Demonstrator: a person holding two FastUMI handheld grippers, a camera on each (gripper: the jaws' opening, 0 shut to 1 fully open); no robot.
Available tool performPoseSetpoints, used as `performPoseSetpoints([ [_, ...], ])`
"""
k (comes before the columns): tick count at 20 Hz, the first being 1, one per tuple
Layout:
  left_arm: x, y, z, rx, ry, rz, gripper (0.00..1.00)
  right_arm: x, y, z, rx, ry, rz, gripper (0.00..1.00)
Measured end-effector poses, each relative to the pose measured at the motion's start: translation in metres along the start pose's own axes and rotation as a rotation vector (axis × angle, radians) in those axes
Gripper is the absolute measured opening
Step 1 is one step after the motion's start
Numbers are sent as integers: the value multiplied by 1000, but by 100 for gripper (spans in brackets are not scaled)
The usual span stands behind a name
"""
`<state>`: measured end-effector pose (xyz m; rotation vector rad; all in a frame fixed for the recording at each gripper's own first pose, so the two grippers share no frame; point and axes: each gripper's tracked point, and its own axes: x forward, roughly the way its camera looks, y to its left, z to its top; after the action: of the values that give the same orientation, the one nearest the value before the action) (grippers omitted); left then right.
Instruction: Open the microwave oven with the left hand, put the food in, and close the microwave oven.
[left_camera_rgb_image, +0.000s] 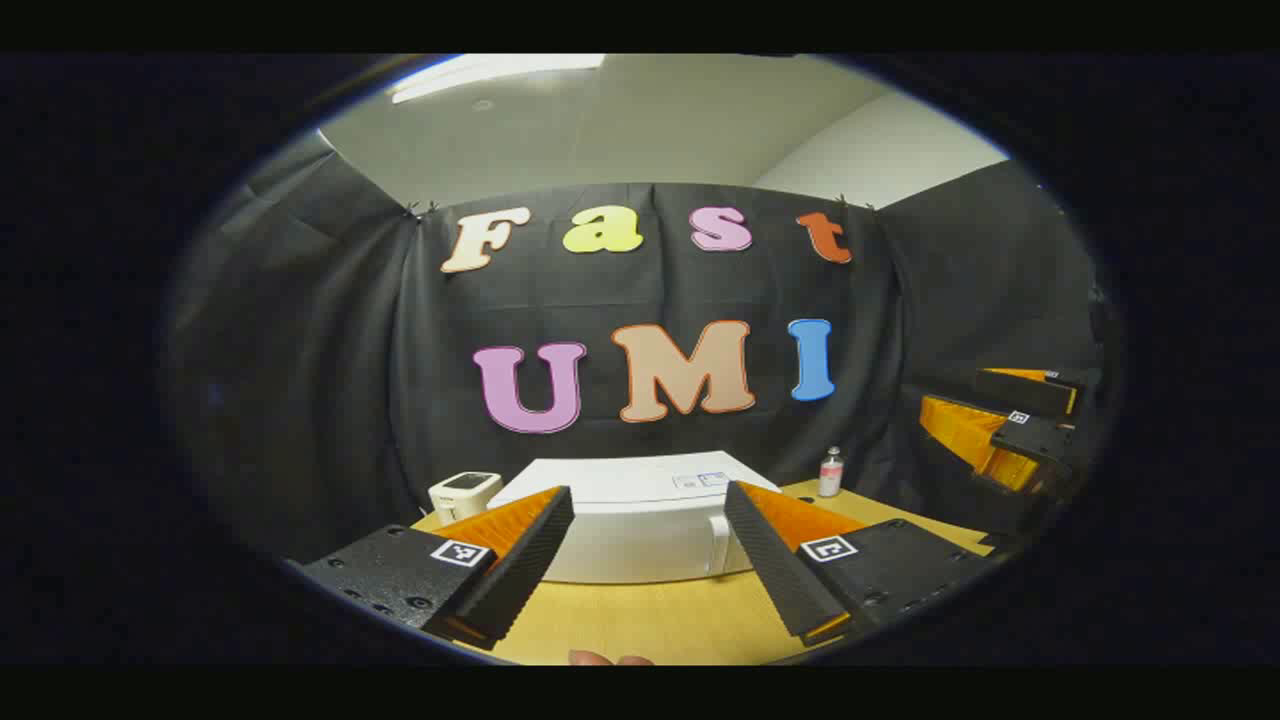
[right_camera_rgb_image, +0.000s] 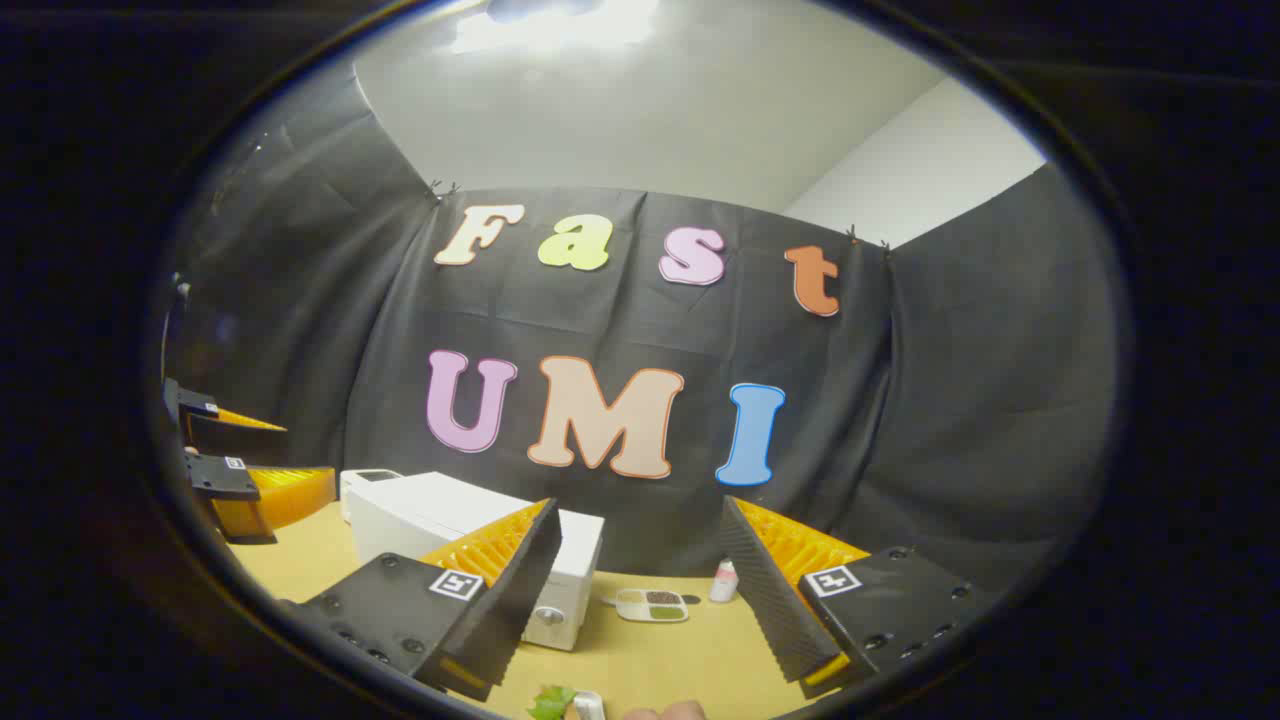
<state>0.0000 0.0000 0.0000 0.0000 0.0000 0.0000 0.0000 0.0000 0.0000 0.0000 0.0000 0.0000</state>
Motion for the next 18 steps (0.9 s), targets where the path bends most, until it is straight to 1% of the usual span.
performPoseSetpoints([
  [1,0,-1,-2,5,7,3,97,0,-1,0,2,1,7,96],
  [2,-1,-3,-4,7,16,5,97,0,-1,-3,4,6,12,100],
  [3,-1,-3,-6,4,20,8,97,-1,-2,-4,6,8,16,96],
  [9,2,-10,-5,-14,24,24,98,0,-12,-4,2,8,24,96],
  [18,12,-22,-8,-20,35,6,98,3,-26,-7,-5,10,11,96],
])
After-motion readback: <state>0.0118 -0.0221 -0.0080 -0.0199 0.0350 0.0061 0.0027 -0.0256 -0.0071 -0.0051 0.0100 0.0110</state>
